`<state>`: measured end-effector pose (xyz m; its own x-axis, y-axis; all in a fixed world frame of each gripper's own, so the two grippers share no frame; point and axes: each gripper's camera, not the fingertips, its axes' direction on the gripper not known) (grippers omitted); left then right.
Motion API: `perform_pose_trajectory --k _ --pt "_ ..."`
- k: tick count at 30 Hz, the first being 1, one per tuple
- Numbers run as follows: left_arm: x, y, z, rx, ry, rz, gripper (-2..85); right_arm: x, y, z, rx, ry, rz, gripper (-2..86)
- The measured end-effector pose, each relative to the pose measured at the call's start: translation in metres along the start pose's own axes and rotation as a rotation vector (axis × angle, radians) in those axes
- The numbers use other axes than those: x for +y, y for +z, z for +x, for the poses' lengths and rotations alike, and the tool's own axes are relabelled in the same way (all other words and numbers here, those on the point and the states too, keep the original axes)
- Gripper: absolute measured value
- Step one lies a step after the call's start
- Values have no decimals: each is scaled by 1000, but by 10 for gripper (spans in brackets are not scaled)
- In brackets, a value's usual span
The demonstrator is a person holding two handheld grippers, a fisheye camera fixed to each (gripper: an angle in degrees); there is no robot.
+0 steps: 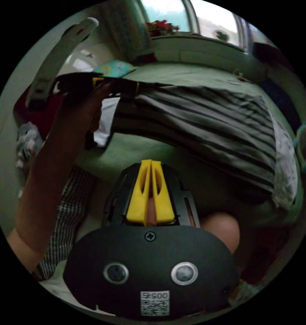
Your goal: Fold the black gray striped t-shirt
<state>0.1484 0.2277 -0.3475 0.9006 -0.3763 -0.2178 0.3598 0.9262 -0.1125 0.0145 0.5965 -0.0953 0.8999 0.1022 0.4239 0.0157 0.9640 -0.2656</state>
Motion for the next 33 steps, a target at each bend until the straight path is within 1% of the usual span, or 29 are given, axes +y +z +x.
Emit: perform_pose_trajectory --k 2,4,7,9,11,13,15,18,20,23,25,28,30,33 --pt "18 1 -45 -56 -127 -61 40 -1 -2 -23 31 -36 11 -12" --pt "38 0 -68 -68 -178 -95 57 4 -3 -35 73 -44 26 -12" --pt "73 -8 -81 -17 -196 -99 54 14 -2 -27 152 26 -6 -12" --pt "92 -13 -73 45 -191 -113 46 18 1 3 253 168 -65 -11" --pt "109 -20 -46 143 -148 -125 21 18 2 31 298 298 -110 -10" --pt "117 -23 -20 214 -136 -136 5 18 5 54 261 387 -143 -10" --pt "122 -24 5 251 -128 -157 -1 20 8 71 159 441 -100 -11" --pt "125 -21 35 274 -162 -195 -5 18 21 81 163 494 -105 -12" --pt "124 -15 50 205 -186 -235 -6 15 29 84 191 509 -125 -12" --pt "120 -7 65 81 -146 -325 -6 14 36 79 229 468 -83 -13" --pt "122 -8 69 53 -118 -330 -7 16 43 75 266 446 -64 -13" --pt "132 -10 67 64 -94 -314 -7 16 50 75 254 473 -75 -13" --pt "138 -11 59 88 -116 -311 -7 14 54 72 246 463 -76 -12" --pt "146 -12 40 185 -183 -302 -7 10 58 66 260 418 -92 -12"
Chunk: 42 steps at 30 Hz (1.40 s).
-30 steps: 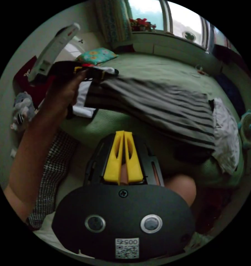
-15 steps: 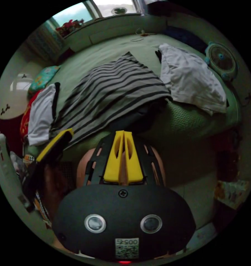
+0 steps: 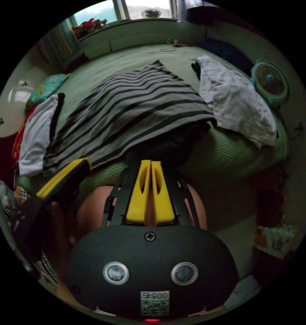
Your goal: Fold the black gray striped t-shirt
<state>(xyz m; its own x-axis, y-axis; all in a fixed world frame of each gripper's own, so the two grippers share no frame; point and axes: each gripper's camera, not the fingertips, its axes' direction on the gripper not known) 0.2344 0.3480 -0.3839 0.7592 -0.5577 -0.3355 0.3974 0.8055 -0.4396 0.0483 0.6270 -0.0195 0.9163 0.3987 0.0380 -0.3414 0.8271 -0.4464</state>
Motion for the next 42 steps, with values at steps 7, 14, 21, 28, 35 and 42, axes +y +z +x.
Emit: perform_pose_trajectory --k 7,14,21,28,35,42 --pt "16 -5 -12 102 23 38 -4 5 -1 -8 16 -35 20 -13" --pt "31 -12 4 9 103 75 -2 7 -2 -13 26 -50 30 -12" --pt "41 -13 0 15 86 81 -1 10 -5 -11 -4 -51 33 -12" --pt "49 -12 -6 50 56 77 -1 11 -6 -9 -37 -48 29 -12" --pt "55 -11 -6 51 56 76 -1 13 -7 -11 -35 -54 31 -12" --pt "60 -10 -5 50 53 76 -1 15 -8 -17 -21 -69 33 -12"
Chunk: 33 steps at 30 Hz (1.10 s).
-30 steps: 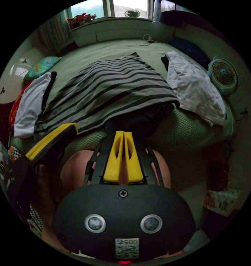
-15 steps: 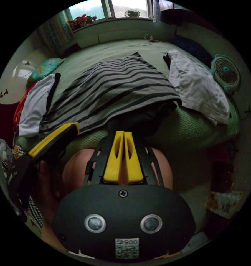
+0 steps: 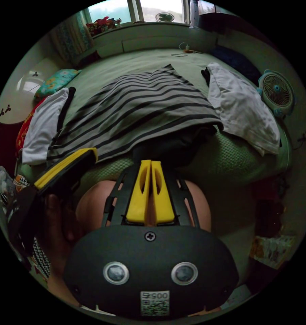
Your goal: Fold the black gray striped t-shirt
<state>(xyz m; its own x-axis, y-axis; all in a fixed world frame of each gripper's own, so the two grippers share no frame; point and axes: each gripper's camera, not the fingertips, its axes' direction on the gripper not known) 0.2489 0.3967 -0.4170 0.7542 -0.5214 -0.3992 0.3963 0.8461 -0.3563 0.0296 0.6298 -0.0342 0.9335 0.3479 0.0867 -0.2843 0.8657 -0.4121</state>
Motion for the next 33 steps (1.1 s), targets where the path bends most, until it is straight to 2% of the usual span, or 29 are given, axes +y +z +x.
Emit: perform_pose_trajectory --k 33 --pt "6 10 1 9 2 -13 -1 5 -3 -24 40 -35 -3 -12"
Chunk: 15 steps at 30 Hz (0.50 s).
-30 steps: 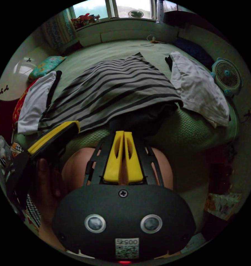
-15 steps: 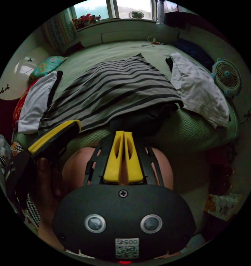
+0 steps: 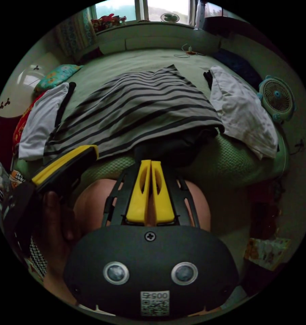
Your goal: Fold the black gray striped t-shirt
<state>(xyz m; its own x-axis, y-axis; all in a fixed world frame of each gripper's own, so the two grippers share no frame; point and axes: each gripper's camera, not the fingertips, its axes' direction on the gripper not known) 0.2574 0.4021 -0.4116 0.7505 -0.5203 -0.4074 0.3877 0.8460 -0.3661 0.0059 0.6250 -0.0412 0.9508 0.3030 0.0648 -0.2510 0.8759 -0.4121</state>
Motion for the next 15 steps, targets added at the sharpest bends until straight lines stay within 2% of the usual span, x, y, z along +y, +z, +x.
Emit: perform_pose_trajectory --k 15 --pt "0 4 -8 28 -14 3 -1 2 -2 -8 1 -1 3 -11"
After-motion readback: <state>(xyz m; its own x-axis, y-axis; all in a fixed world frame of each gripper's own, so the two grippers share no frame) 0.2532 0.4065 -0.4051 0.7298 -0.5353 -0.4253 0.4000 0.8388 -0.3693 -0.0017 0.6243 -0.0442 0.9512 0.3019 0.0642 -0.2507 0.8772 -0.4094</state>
